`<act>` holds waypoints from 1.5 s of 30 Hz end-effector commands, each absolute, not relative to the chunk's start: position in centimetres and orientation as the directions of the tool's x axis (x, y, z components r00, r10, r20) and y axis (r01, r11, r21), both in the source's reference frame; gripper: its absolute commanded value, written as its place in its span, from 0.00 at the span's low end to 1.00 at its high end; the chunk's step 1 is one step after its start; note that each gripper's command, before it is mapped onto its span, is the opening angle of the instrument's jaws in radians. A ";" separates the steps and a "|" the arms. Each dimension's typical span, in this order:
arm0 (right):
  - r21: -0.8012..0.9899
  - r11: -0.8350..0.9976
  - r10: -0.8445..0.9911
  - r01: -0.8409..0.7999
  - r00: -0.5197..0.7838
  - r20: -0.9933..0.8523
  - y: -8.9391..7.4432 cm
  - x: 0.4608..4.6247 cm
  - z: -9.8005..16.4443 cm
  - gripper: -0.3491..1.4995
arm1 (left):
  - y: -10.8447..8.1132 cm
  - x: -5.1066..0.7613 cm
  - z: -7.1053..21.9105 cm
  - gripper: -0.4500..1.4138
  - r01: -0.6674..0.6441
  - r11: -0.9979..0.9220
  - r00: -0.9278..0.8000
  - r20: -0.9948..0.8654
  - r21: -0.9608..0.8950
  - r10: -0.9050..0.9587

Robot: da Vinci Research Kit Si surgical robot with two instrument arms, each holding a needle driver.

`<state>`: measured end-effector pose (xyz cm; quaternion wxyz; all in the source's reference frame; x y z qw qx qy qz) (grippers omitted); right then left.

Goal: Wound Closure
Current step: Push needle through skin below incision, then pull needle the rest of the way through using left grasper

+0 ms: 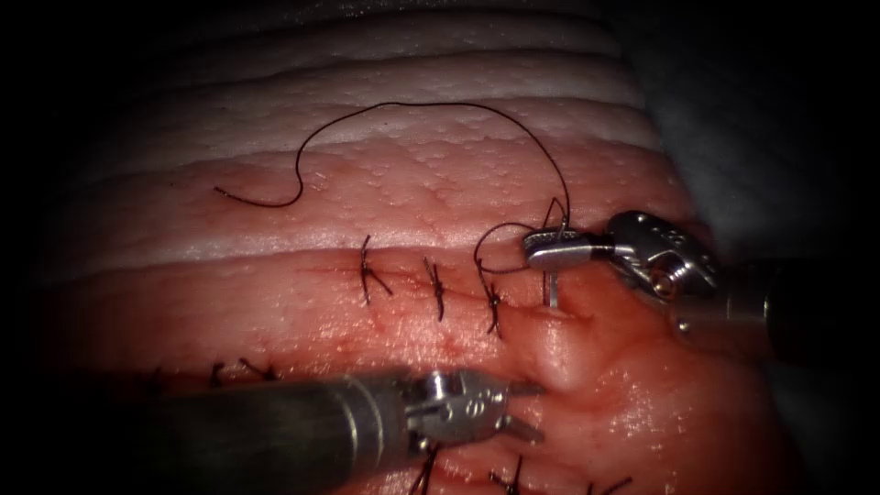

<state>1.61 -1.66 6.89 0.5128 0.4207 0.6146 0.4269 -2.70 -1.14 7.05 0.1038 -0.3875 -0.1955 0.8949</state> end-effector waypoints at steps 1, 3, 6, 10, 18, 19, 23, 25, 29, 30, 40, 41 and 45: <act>0.963 0.258 0.961 0.078 -0.122 -0.248 -1.7 1.70 6.9 0.00 | -1.1 -2.75 7.1 0.34 -0.033 -0.902 -0.678 -0.654 -0.430 0.337; 0.977 0.196 0.975 0.081 -0.122 -0.185 -1.7 1.72 6.9 0.00 | -1.1 -2.74 7.1 0.34 -0.033 -0.902 -0.677 -0.654 -0.430 0.337; 0.993 0.102 0.991 0.066 -0.096 -0.095 -1.8 1.74 6.8 0.00 | -1.1 -2.74 7.1 0.34 -0.032 -0.902 -0.677 -0.654 -0.431 0.337; 0.997 0.070 0.996 0.045 -0.066 -0.067 -1.8 1.77 6.7 0.00 | -1.1 -2.73 7.1 0.34 -0.029 -0.901 -0.676 -0.655 -0.433 0.337; 0.995 -0.046 0.999 0.091 -0.001 0.046 -2.0 1.96 6.4 0.00 | -1.1 -2.73 7.1 0.34 -0.028 -0.901 -0.676 -0.656 -0.433 0.337; 0.995 -0.046 0.999 0.091 -0.001 0.046 -2.0 1.96 6.4 0.00 | -1.1 -2.73 7.1 0.34 -0.028 -0.901 -0.676 -0.656 -0.433 0.337; 0.992 -0.082 0.997 0.091 0.017 0.081 -2.1 2.04 6.3 0.00 | -1.1 -2.72 7.1 0.34 -0.028 -0.901 -0.676 -0.656 -0.433 0.337; 0.992 -0.088 0.996 0.087 0.026 0.086 -2.2 2.06 6.2 0.00 | -1.1 -2.72 7.1 0.34 -0.027 -0.901 -0.676 -0.656 -0.433 0.336; 0.996 -0.082 0.996 0.032 -0.032 0.083 -2.1 2.07 6.3 0.00 | -1.1 -2.71 7.1 0.35 -0.026 -0.901 -0.676 -0.657 -0.433 0.336; 0.997 -0.074 0.995 0.020 -0.068 0.075 -2.0 2.06 6.3 0.00 | -1.1 -2.70 7.1 0.35 -0.025 -0.901 -0.675 -0.657 -0.434 0.335; 0.976 0.161 0.957 -0.146 -0.218 -0.191 -1.5 1.58 6.7 0.68 | -1.1 -2.60 6.7 0.32 -0.072 -0.937 -0.631 -0.712 -0.341 0.308; 0.970 0.165 0.960 -0.178 -0.197 -0.200 -1.5 1.48 6.7 0.76 | -1.1 -2.63 6.6 0.32 -0.075 -0.944 -0.615 -0.730 -0.321 0.297; 0.945 0.191 0.969 -0.266 -0.101 -0.224 -1.4 1.22 6.8 0.85 | -1.0 -2.69 6.6 0.34 -0.093 -0.953 -0.578 -0.764 -0.288 0.287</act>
